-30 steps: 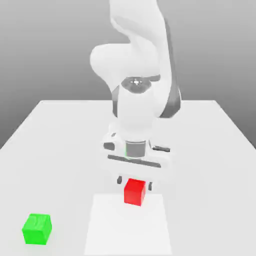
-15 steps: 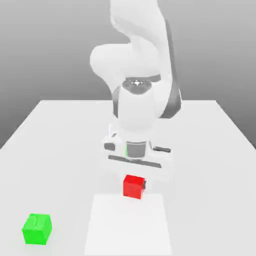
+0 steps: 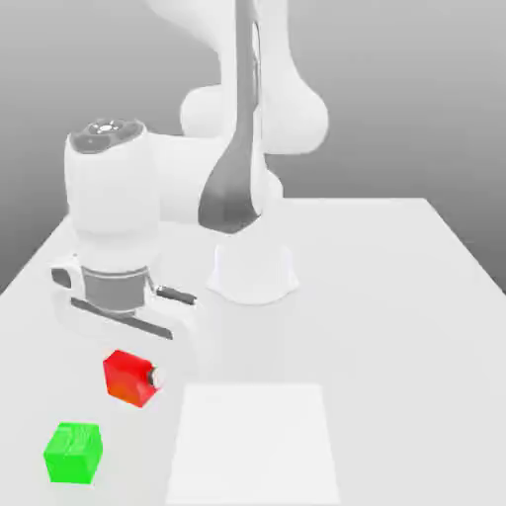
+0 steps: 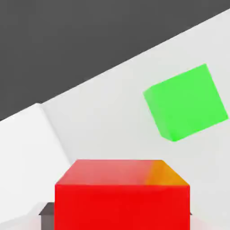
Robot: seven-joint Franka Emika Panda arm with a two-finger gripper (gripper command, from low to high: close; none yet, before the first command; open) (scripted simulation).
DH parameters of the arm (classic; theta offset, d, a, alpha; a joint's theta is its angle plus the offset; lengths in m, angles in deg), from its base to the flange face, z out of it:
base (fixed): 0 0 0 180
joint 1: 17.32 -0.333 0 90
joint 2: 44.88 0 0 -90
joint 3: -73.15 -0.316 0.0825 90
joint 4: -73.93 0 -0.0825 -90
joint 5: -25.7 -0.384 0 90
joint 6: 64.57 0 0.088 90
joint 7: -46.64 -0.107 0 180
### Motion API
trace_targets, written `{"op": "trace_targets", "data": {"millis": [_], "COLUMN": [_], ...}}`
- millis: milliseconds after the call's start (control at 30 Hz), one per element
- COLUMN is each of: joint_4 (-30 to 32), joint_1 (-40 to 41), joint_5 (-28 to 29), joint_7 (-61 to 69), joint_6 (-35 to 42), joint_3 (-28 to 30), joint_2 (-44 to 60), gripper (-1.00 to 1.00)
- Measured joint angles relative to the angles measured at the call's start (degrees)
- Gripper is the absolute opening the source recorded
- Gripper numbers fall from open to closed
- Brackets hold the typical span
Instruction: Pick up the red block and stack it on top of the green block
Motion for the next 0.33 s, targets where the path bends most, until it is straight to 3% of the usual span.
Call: {"op": "trace_targets", "data": {"millis": [67, 200, 233, 333], "joint_4": [-3.26, -4.67, -4.76, -4.76], "joint_1": [1.89, 3.19, 3.35, 3.35], "joint_5": [-1.17, -3.32, -3.62, -3.62], "joint_7": [2.78, 4.98, 5.20, 5.20], "joint_6": [0.62, -5.58, -6.62, -6.62], "joint_3": [0.41, -0.53, -0.71, -0.71], "joint_2": [2.62, 10.31, 11.45, 11.45], "gripper": [-1.00, -1.00, 1.00, 1.00]}}
